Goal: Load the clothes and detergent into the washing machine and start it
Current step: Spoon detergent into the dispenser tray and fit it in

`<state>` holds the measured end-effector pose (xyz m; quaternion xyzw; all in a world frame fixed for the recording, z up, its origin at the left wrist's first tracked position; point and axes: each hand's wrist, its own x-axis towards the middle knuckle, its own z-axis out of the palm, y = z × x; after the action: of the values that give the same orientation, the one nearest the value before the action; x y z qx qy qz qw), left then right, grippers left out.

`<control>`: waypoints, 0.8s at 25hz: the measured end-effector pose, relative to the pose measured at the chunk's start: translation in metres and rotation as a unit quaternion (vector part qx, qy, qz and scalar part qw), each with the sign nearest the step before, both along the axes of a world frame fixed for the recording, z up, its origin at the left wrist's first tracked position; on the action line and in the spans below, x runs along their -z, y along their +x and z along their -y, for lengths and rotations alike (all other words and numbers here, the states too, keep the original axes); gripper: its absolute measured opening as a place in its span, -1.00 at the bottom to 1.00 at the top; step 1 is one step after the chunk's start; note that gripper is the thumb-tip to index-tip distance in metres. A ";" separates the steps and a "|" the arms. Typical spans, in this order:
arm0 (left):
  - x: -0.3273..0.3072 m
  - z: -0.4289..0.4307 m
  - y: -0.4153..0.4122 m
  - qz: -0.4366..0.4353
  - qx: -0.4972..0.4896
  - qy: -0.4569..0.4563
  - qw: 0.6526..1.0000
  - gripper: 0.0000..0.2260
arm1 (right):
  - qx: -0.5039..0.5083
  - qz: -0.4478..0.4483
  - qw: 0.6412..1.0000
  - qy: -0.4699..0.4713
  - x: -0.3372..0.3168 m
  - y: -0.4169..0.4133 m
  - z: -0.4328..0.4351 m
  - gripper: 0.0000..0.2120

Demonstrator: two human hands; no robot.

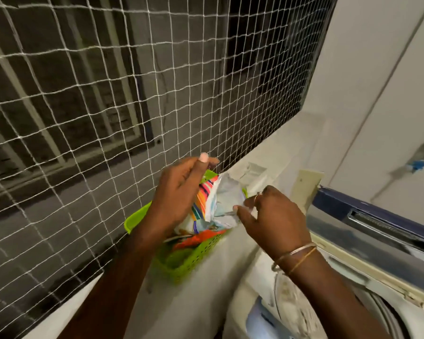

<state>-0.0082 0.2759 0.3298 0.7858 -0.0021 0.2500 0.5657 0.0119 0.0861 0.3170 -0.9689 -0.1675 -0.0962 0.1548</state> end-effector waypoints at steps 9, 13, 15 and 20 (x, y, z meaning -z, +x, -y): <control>0.012 -0.011 0.019 -0.044 0.055 0.020 0.997 -0.66 | 0.005 -0.036 0.999 -0.020 -0.002 0.007 -0.016 -0.72; 0.015 -0.009 0.013 -0.042 0.039 0.007 0.998 -0.66 | -0.011 -0.020 1.000 -0.008 -0.002 0.015 -0.018 -0.71; 0.016 -0.005 0.009 -0.040 0.029 -0.005 0.999 -0.66 | -0.014 -0.017 0.999 -0.044 -0.001 0.018 -0.019 -0.69; 0.020 0.006 0.001 -0.020 -0.019 -0.021 0.999 -0.68 | -0.037 -0.010 0.994 -0.101 0.000 0.022 -0.021 -0.86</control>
<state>-0.0068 0.2703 0.3099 0.7789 0.0295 0.2445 0.5768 0.0343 0.1074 0.3168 -0.9736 -0.2106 -0.0635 0.0611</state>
